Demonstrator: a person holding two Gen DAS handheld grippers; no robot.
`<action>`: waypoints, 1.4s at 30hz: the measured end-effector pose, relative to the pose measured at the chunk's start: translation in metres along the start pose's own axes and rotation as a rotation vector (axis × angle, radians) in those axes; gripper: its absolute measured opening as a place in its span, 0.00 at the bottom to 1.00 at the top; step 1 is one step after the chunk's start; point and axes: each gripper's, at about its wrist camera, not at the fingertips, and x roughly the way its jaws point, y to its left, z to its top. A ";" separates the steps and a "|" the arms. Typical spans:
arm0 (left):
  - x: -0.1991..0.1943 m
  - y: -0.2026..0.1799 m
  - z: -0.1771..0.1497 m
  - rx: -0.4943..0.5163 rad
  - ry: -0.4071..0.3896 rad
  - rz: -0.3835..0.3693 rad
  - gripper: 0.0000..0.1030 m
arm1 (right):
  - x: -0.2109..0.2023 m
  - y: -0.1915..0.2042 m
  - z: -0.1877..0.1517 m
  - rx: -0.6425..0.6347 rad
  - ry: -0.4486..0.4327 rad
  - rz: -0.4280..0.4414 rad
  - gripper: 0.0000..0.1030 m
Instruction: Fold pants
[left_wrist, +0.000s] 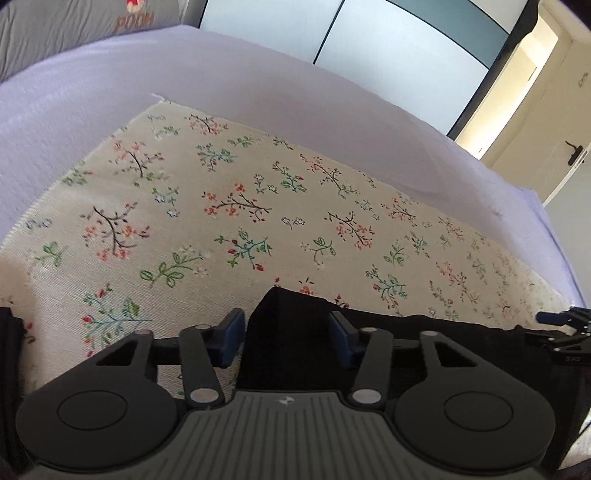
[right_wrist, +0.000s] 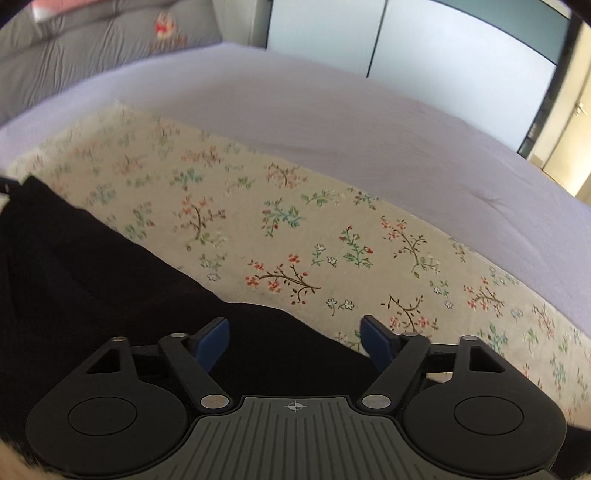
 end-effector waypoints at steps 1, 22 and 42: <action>0.002 -0.001 -0.001 0.001 0.001 -0.005 0.81 | 0.006 -0.001 0.002 -0.009 0.018 0.001 0.62; -0.013 -0.011 -0.013 -0.054 -0.272 0.283 0.67 | 0.028 0.022 0.051 0.017 -0.086 -0.014 0.00; -0.178 -0.075 -0.144 0.032 -0.189 0.427 1.00 | -0.167 0.010 -0.066 0.259 -0.144 -0.027 0.85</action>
